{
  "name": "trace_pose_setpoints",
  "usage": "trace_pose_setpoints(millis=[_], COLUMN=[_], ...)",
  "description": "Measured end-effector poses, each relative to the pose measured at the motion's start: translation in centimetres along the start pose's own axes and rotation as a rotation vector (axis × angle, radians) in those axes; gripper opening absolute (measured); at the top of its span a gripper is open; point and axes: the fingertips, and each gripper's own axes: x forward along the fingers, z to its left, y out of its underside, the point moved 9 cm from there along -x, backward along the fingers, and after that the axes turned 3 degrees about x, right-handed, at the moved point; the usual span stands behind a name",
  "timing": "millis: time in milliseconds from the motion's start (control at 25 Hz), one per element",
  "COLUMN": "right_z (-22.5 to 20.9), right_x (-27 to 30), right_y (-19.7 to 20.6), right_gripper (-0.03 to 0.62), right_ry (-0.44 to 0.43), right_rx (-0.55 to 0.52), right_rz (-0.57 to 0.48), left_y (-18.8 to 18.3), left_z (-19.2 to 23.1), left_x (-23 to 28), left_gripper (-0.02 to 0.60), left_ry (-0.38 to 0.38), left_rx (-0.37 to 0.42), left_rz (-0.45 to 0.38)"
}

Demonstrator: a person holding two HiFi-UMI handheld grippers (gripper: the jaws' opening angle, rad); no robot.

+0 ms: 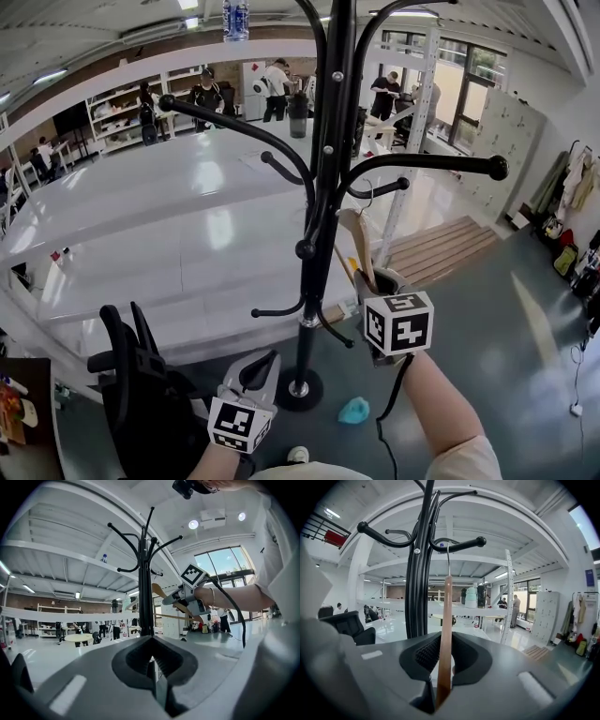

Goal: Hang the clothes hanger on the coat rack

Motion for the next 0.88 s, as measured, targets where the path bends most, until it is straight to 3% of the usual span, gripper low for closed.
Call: trace_pose_setpoints(millis=[480, 760, 840, 880], right_z=[0.4, 0.6, 0.5, 0.4], right_x=[0.4, -0.4, -0.9, -1.2], right_y=[1.5, 1.6, 1.5, 1.4], right_gripper=[0.078, 0.084, 0.112, 0.157], right_ry=[-0.015, -0.091, -0.086, -0.086], right_rx=[0.014, 0.034, 0.032, 0.033], right_rz=[-0.024, -0.045, -0.085, -0.101], left_y=[1.4, 0.8, 0.4, 0.3], left_z=[-0.2, -0.5, -0.7, -0.9], left_x=[-0.2, -1.3, -1.6, -1.7], left_gripper=[0.0, 0.0, 0.0, 0.0], left_ry=[-0.022, -0.051, -0.057, -0.058], left_rx=[-0.019, -0.024, -0.022, -0.021], left_rz=[0.03, 0.016, 0.012, 0.01])
